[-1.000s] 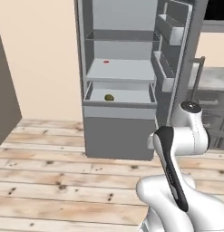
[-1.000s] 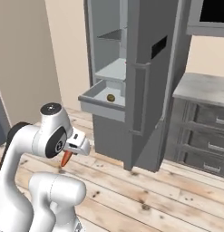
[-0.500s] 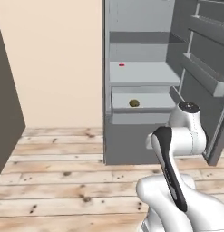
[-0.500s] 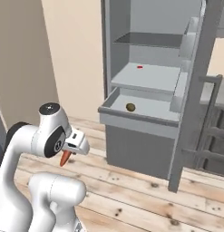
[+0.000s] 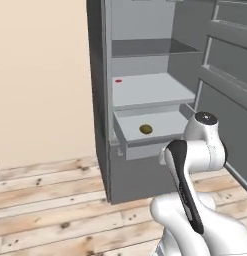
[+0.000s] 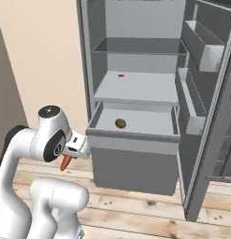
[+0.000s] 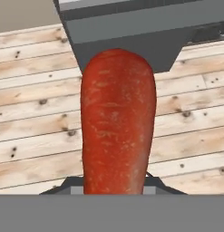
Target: Place the potato and carrot inside the fridge drawer. Close the drawer after placing the vegetables.
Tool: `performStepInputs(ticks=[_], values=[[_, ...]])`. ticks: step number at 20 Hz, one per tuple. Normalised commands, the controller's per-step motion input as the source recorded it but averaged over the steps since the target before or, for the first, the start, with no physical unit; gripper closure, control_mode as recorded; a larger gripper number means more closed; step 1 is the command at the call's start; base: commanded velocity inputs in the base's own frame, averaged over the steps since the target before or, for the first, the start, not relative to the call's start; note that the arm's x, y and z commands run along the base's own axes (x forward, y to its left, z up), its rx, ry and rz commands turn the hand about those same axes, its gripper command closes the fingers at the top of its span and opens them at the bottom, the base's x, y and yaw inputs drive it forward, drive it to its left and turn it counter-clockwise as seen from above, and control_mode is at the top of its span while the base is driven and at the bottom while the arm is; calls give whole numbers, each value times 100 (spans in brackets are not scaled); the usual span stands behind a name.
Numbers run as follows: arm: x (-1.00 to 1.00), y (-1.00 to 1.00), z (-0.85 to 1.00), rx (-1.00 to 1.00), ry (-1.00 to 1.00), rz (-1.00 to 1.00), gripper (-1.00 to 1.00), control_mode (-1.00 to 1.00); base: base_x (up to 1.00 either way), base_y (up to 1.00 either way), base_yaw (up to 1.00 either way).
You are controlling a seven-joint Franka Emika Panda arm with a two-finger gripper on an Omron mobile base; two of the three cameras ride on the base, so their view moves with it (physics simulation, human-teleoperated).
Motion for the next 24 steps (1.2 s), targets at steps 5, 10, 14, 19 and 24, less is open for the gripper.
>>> performStepInputs(ticks=[5,10,14,19,24], values=[[0,0,0,0,0,0,100,100,79,21,-46],[0,0,0,0,0,0,100,100,50,83,-36],[0,0,0,0,0,0,100,100,40,43,-28],[19,0,0,0,1,-4,100,-100,46,0,-17],[100,-7,0,4,12,-15,100,-100,0,0,0]])
